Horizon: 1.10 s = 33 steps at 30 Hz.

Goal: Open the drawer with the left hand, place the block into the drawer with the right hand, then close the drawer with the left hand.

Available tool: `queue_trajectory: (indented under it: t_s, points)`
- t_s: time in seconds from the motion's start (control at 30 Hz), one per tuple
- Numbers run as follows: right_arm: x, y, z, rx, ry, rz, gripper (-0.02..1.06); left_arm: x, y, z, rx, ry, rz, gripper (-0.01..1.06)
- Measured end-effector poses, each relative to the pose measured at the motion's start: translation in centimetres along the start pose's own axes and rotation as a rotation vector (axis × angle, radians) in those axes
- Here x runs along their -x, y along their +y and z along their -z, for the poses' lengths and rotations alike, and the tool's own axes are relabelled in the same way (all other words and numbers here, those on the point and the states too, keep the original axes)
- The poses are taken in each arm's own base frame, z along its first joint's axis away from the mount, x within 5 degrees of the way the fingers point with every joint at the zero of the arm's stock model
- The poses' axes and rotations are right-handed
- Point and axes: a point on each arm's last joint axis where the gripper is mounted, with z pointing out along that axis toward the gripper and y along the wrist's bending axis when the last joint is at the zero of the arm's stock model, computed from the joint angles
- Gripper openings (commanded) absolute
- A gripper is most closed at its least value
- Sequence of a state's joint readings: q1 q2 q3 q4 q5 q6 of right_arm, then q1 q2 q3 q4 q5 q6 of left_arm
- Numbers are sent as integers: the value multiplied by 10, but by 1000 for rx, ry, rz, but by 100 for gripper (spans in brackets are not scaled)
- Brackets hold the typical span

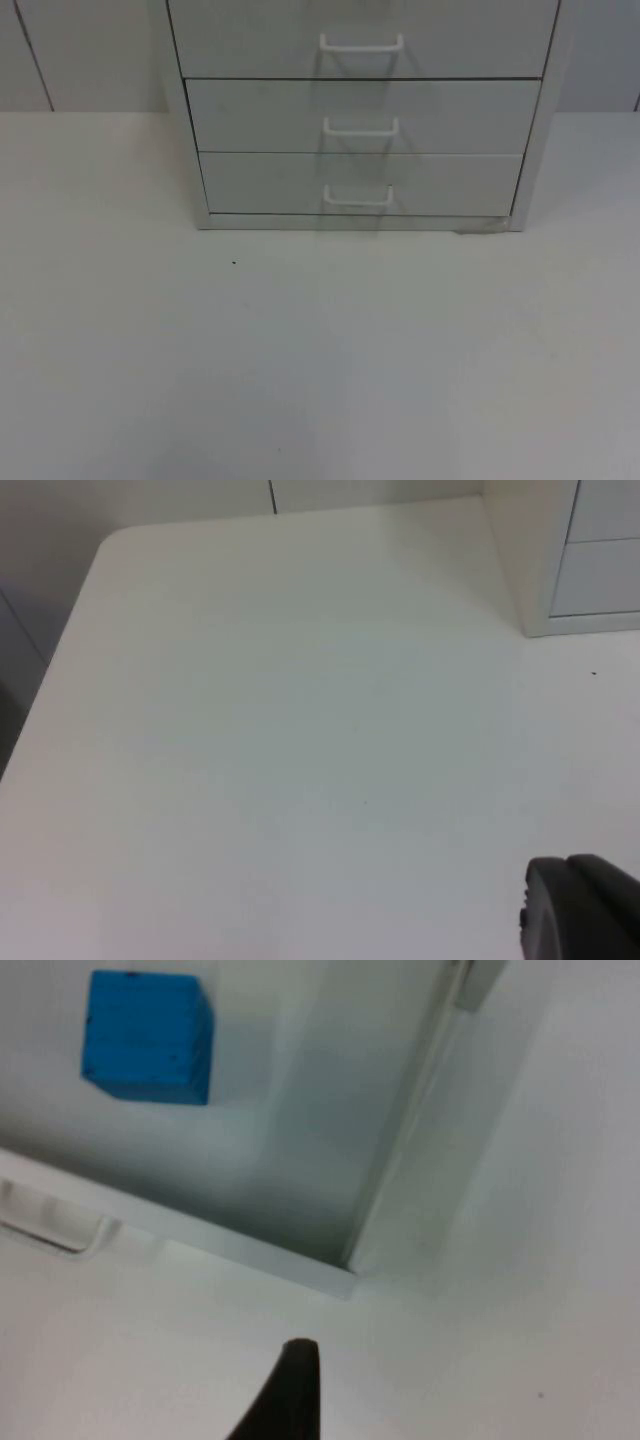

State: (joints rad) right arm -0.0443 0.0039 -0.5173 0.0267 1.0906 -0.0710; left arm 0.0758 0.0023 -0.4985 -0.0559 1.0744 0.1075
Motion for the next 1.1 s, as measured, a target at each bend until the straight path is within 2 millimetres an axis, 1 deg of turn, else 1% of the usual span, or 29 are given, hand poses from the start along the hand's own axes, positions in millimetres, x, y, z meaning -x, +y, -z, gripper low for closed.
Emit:
queue_trajectory:
  t_s: [0.03,0.07,0.1,0.13,0.17,0.2,0.23,0.27,0.33,1.1]
  points:
    - [0,0,0,-5,0,2,88,0,0,0,0,0,1,4]
    - [0,0,0,-5,0,2,92,0,0,0,0,0,1,17]
    - [0,-1,0,-12,1,4,92,0,0,0,0,2,2,17]
    - [0,-1,0,-16,1,6,95,0,0,0,0,2,5,26]
    - [0,-2,0,-11,1,9,100,0,0,0,0,2,13,38]
    - [0,-2,0,-1,0,14,105,0,0,0,0,2,31,57]
    - [0,-2,0,-1,0,14,105,0,0,0,0,2,31,76]
    - [0,-2,0,6,0,18,105,0,0,0,0,2,42,76]
    - [0,-2,0,19,-1,24,105,0,0,0,0,2,55,104]
    - [0,-4,0,-1,0,21,105,0,0,0,0,2,64,105]
